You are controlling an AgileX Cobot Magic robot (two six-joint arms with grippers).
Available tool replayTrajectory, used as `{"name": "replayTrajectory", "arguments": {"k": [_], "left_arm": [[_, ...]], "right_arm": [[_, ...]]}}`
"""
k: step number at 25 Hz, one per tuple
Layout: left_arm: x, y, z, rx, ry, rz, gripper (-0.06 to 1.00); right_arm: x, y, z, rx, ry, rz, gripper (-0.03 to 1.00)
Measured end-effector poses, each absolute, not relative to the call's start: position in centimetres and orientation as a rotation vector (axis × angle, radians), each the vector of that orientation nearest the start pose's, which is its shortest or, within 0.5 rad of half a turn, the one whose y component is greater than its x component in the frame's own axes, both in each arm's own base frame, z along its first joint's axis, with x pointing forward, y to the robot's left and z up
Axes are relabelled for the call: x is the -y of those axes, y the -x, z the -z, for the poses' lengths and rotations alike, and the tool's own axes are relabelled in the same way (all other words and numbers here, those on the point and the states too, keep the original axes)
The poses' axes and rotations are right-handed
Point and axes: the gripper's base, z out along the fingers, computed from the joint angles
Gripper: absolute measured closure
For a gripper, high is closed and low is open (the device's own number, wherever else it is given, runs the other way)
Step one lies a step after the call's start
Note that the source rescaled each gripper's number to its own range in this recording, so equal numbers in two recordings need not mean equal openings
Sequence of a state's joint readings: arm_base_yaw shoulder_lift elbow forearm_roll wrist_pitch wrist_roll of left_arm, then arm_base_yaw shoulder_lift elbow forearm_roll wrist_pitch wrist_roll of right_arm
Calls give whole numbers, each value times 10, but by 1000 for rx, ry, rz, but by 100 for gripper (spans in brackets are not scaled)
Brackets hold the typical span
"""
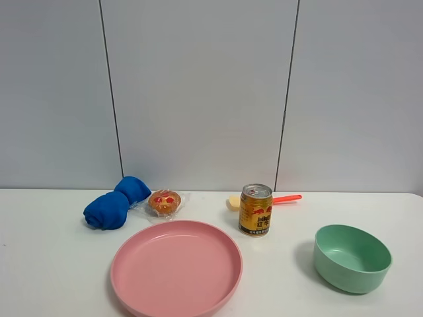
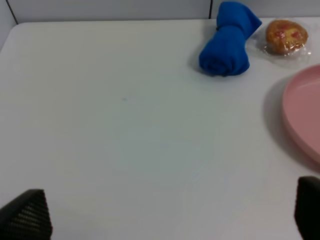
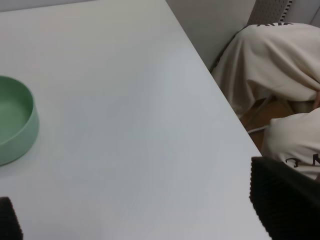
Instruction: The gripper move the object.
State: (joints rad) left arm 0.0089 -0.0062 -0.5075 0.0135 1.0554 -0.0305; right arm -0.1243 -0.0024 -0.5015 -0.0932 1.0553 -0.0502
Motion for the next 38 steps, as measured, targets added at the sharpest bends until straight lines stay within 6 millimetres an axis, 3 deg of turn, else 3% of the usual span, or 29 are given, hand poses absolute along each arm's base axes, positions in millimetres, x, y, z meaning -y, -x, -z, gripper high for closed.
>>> {"name": "replayTrajectory", "arguments": {"k": [3,10,38], "left_arm": [[-2,6,-280,-2025,-8,17,-6],[-12,6,-280,-2019,-8,-115,-6],[-7,6,-280,-2021,-8,-46,-6]], "right_arm": [[7,6,-278,-2037,-76,219,12],[7,6,-278,-2037,-62,204,12],[7,6,-278,-2036,-64,196,12]]}}
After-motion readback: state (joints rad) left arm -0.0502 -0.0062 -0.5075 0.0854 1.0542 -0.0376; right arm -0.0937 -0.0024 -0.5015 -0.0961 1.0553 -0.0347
